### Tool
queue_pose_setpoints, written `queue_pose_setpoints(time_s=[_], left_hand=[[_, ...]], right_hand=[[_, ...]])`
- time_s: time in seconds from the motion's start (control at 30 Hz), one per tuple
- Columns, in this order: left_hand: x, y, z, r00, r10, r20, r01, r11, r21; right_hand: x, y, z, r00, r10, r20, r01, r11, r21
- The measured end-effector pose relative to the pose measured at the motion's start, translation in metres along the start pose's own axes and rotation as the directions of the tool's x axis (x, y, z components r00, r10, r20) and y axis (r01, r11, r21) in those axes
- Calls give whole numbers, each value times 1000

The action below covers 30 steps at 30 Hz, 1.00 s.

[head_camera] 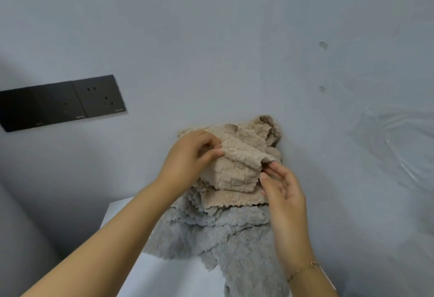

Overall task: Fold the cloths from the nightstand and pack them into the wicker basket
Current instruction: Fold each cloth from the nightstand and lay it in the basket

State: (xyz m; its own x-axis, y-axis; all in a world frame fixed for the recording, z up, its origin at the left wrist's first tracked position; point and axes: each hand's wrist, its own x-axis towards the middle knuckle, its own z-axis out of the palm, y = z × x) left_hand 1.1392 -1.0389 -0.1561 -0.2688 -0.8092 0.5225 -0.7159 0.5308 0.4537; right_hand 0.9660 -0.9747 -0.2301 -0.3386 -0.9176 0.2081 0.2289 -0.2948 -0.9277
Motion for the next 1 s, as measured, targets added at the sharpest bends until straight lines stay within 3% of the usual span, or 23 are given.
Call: queue_pose_setpoints(time_s=[0.33, 0.57, 0.63, 0.7, 0.8, 0.9, 1.0], left_hand=[[-101, -22, -84, 991, -83, 109, 78, 995, 55], [-197, -66, -91, 931, -262, 256, 226, 961, 161], [-219, -76, -87, 903, -292, 316, 229, 948, 222], [-239, -74, -81, 923, -276, 267, 220, 950, 222], [-264, -55, -66, 957, -209, 200, 179, 971, 159], [-287, -50, -46, 952, -195, 235, 162, 975, 151], [-296, -61, -33, 956, -232, 180, 196, 960, 198]], right_hand=[[-29, -4, 13, 971, -63, 232, 72, 997, -30], [-50, 10, 26, 888, -76, 454, 227, 930, -288], [-57, 18, 29, 833, -82, 548, 338, 858, -386], [-63, 24, 30, 761, -81, 643, 452, 778, -437], [-66, 27, 26, 686, -45, 726, 509, 743, -434], [-70, 32, 19, 576, 100, 811, 549, 688, -475], [-75, 44, 12, 484, 222, 846, 671, 526, -522]])
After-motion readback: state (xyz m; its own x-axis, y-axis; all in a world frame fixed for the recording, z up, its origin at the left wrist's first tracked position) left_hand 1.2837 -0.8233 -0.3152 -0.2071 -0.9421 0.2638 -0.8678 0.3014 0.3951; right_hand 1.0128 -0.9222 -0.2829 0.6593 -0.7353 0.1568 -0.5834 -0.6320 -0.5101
